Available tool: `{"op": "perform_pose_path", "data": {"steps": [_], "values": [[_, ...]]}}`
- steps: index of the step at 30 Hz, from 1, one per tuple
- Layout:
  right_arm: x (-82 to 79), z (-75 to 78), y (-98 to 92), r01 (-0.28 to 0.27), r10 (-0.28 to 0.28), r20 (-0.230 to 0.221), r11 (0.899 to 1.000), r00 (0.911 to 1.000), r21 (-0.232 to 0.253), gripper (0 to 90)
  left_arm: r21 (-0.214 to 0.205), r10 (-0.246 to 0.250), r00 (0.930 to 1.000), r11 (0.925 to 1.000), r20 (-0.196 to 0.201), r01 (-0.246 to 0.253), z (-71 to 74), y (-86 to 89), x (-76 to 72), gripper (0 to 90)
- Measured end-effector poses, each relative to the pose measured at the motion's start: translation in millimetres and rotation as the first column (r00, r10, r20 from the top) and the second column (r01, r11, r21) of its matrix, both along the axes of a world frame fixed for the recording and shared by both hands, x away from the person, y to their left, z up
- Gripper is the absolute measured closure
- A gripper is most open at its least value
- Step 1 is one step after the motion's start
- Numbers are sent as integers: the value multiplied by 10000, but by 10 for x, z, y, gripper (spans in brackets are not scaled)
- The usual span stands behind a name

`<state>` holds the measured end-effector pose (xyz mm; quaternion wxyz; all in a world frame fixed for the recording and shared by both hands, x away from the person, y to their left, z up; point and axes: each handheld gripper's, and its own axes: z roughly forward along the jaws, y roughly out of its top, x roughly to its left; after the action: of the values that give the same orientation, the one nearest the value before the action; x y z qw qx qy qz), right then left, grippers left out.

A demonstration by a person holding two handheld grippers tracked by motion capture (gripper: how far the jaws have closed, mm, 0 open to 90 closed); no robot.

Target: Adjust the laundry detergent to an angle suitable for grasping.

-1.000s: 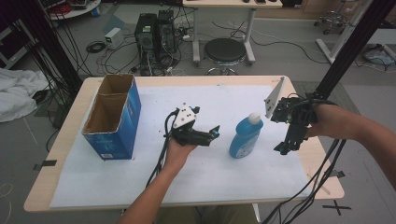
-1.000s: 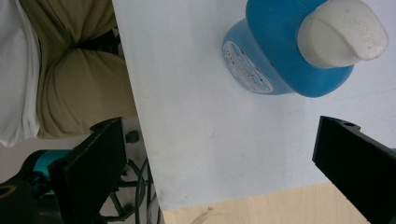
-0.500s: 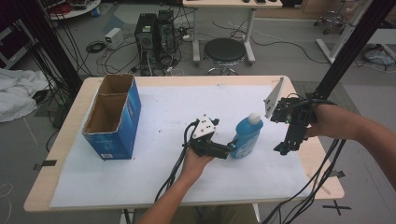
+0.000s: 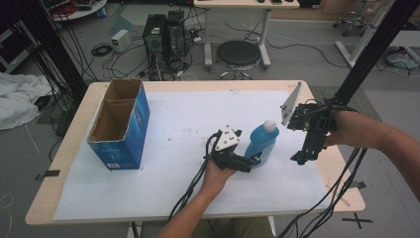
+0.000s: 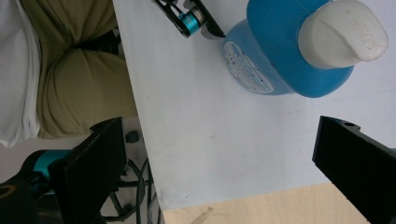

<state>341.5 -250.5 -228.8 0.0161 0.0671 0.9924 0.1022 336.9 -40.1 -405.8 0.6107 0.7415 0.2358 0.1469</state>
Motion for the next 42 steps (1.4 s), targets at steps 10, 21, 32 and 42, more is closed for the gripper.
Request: {"op": "perform_pose_path", "data": {"steps": [10,21,32,42], "values": [[-15,10,-4,-13,13,37,10000,10000,4,23,-112,103,9997,9999,-223,-106,-100,-175,53,34],[-21,19,-27,41,-41,70,10000,10000,17,23,-62,162,9993,9998,-341,-164,-190,-346,171,34],[-14,15,-23,27,-28,75,10000,10000,54,23,-29,217,9988,9998,-443,-218,-238,-400,206,34],[-9,13,-23,5,-6,72,10000,10000,86,23,-128,-5,9994,9999,-342,1,-239,-399,210,111]]}}
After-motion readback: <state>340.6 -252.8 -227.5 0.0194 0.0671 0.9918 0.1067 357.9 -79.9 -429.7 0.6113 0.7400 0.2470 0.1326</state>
